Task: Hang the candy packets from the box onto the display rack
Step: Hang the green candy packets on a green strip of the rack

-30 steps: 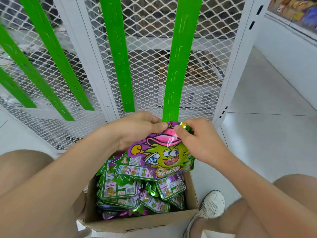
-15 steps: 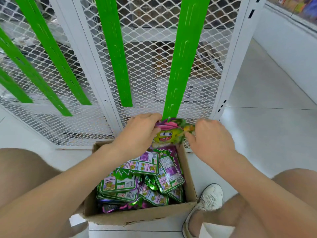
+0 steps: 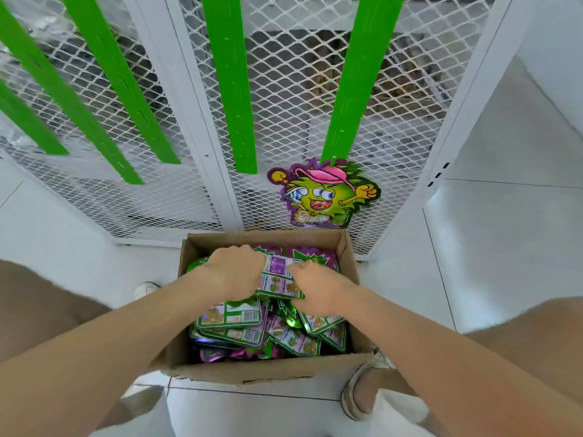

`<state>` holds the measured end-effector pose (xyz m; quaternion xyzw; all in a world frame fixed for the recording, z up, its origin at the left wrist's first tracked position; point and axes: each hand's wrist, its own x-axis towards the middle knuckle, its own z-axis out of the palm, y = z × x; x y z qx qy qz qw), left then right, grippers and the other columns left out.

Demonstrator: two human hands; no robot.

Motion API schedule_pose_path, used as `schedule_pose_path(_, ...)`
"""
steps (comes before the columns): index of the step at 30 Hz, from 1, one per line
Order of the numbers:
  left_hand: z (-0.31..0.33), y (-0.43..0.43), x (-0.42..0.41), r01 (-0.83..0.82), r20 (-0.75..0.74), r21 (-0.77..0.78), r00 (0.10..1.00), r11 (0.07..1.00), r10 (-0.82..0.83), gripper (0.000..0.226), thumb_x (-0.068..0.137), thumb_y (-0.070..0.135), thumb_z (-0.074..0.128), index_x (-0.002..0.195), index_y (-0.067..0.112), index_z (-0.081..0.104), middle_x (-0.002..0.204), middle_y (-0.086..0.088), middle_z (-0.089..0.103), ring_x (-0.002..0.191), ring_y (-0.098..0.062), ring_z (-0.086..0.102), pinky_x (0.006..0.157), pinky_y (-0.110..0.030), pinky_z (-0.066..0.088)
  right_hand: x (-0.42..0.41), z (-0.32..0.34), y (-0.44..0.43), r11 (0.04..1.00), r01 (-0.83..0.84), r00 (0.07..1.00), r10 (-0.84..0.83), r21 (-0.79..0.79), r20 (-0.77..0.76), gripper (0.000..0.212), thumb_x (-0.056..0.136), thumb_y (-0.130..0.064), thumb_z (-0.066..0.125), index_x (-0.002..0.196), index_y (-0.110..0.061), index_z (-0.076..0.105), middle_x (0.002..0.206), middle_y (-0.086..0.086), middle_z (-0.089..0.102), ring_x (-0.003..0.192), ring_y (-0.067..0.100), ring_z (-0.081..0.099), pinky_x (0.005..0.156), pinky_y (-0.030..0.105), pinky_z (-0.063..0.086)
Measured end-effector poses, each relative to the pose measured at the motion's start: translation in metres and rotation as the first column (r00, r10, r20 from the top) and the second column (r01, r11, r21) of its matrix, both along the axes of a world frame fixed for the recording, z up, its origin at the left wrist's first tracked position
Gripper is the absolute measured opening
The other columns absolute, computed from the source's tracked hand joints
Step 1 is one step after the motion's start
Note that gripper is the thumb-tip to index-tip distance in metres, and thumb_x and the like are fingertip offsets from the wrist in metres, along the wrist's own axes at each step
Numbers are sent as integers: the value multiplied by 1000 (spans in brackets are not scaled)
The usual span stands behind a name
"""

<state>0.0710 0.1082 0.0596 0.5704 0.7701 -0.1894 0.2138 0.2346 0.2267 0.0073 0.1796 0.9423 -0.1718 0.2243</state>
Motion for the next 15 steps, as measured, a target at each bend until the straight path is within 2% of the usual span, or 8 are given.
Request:
schedule_pose_path(1, -2, -2, -6, 12, -7, -57, 1000, 998, -13, 22, 106, 33, 52, 124, 20, 59, 125, -10, 63, 113, -35, 65, 89, -47, 55, -6, -5, -7, 998, -55, 998, 54, 17, 30, 54, 97, -37, 70, 133, -6, 45, 120, 12, 53, 107, 30, 58, 77, 41, 51)
schedule_pose_path(3, -3, -4, -16, 24, -6, -119, 1000, 993, -25, 24, 106, 28, 52, 128, 20, 58, 126, -11, 62, 112, -34, 65, 90, -46, 55, -15, -17, -20, 986, -138, 987, 130, 93, 94, 83, 97, -30, 71, 158, -5, 22, 147, 18, 45, 125, 35, 55, 87, 46, 55)
schedule_pose_path(4, -3, -4, -21, 16, 4, -127, 1000, 992, -16, 26, 106, 28, 53, 130, 20, 58, 126, -10, 61, 112, -33, 65, 91, -46, 55, -20, -21, -25, 975, -172, 980, 156, 142, 121, 89, 96, -18, 71, 162, -6, 14, 150, 21, 43, 125, 38, 56, 83, 49, 56)
schedule_pose_path(6, -4, -5, -28, -6, 39, -122, 999, 993, 11, 29, 106, 29, 55, 134, 21, 57, 128, -9, 60, 115, -32, 64, 92, -45, 55, -29, -24, -28, 949, -234, 967, 206, 211, 148, 99, 88, 9, 65, 165, -9, 6, 144, 25, 48, 107, 42, 65, 62, 46, 53)
schedule_pose_path(7, -4, -5, -31, -11, 59, -108, 998, 994, 18, 31, 105, 28, 56, 135, 21, 56, 128, -9, 60, 115, -31, 63, 93, -46, 56, -34, -19, -28, 941, -262, 960, 232, 216, 156, 102, 85, 17, 62, 165, -8, 5, 137, 26, 53, 98, 41, 68, 55, 42, 48)
schedule_pose_path(9, -1, -6, -34, -16, 87, -96, 996, 995, 25, 38, 101, 22, 61, 138, 19, 51, 128, -9, 59, 117, -31, 61, 94, -49, 57, -41, 2, -25, 936, -281, 955, 251, 212, 158, 93, 86, 19, 57, 164, -9, 14, 118, 22, 64, 92, 39, 70, 52, 39, 42)
schedule_pose_path(12, 10, -8, -35, -1, 64, -86, 998, 996, 7, 63, 92, 20, 75, 145, 17, 41, 138, -12, 51, 126, -36, 56, 89, -45, 50, -48, 47, -15, 962, -190, 981, 182, 198, 61, 62, 93, 7, 58, 150, -14, 45, 111, 18, 65, 98, 38, 68, 65, 37, 41)
schedule_pose_path(15, 31, -4, -37, 8, -3, 41, 1000, 999, -7, 58, 91, 15, 73, 142, 19, 46, 132, -9, 57, 123, -35, 58, 84, -44, 44, -39, 88, 3, 994, -76, 994, 82, 84, -72, 45, 94, -1, 58, 136, -17, 60, 102, 14, 62, 80, 27, 56, 67, 33, 39)
